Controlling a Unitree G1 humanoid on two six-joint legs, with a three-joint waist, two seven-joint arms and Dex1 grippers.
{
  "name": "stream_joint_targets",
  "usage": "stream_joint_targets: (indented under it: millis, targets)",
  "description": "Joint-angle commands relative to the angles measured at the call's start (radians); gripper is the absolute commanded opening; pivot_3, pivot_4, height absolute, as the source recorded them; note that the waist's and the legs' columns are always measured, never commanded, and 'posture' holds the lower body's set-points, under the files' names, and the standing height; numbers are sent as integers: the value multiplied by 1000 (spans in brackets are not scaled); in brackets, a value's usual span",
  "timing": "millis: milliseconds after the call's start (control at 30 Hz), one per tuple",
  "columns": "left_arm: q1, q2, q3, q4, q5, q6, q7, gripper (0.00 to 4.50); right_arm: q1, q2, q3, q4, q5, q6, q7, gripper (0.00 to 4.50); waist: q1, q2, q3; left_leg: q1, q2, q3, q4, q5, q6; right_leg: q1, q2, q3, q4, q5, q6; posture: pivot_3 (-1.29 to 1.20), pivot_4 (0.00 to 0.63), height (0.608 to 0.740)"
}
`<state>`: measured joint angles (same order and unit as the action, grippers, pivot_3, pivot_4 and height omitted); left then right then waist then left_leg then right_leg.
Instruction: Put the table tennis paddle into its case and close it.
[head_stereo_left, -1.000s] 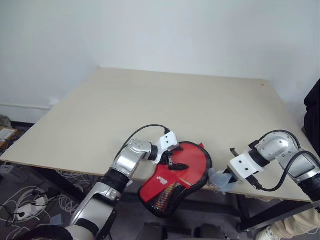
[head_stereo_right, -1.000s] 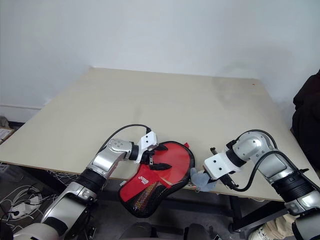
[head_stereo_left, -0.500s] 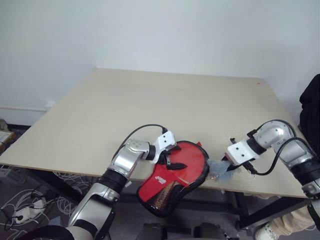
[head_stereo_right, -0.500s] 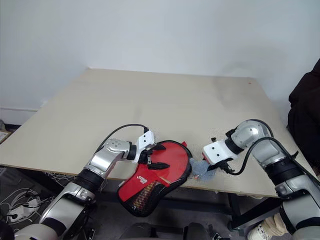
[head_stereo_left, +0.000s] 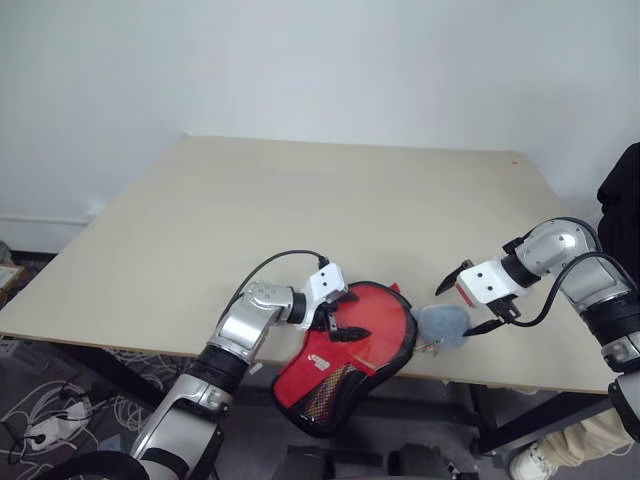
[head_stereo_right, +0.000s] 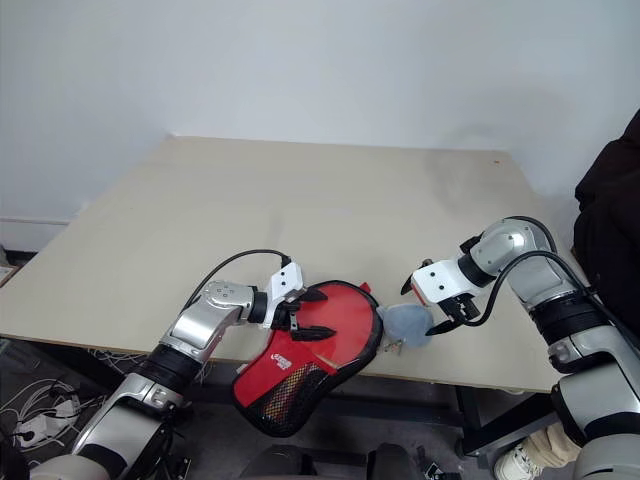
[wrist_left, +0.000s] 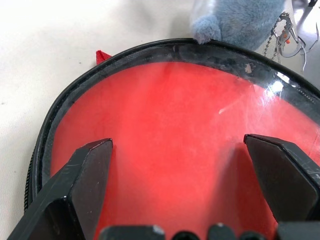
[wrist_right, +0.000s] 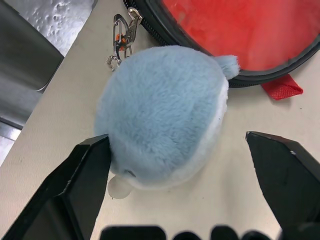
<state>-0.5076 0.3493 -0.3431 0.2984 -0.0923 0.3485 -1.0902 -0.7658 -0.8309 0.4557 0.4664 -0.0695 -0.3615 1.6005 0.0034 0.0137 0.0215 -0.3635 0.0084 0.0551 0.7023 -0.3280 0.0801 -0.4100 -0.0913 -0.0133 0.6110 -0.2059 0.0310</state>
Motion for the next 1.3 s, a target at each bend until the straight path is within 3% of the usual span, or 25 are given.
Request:
stream_joint_targets:
  millis: [33,367,567,700,1300]
  targets:
    - [20,15,-14,11,11,32,0,4500,-81,-13,-5,19,38,-8,14,4436,0,1,0,0,0,0,0,0,0,0,0,0,0,0,0,0,0,740]
    - [19,10,-17,10,14,35,-1,4500,-270,145,-80,138,140,300,-23,4436,-1,3,-1,0,1,1,-2,0,0,-1,0,-1,0,1,-2,0,0,740]
    - [27,12,-5,-4,16,27,21,4500,-245,251,-88,198,94,491,-144,4436,0,4,-1,-1,0,3,-3,2,-4,-4,-2,-2,2,2,-2,0,0,740]
    - [43,22,4,-22,22,7,40,4500,-202,276,-83,200,76,545,-182,4436,0,4,-1,-7,-3,10,-2,3,-4,-15,-9,-4,13,4,0,0,0,740]
    - [115,33,-27,-43,47,-85,99,4500,-60,277,-97,131,64,696,-244,4436,-9,4,-1,-4,-1,20,0,7,5,-12,1,-8,12,4,0,0,0,740]
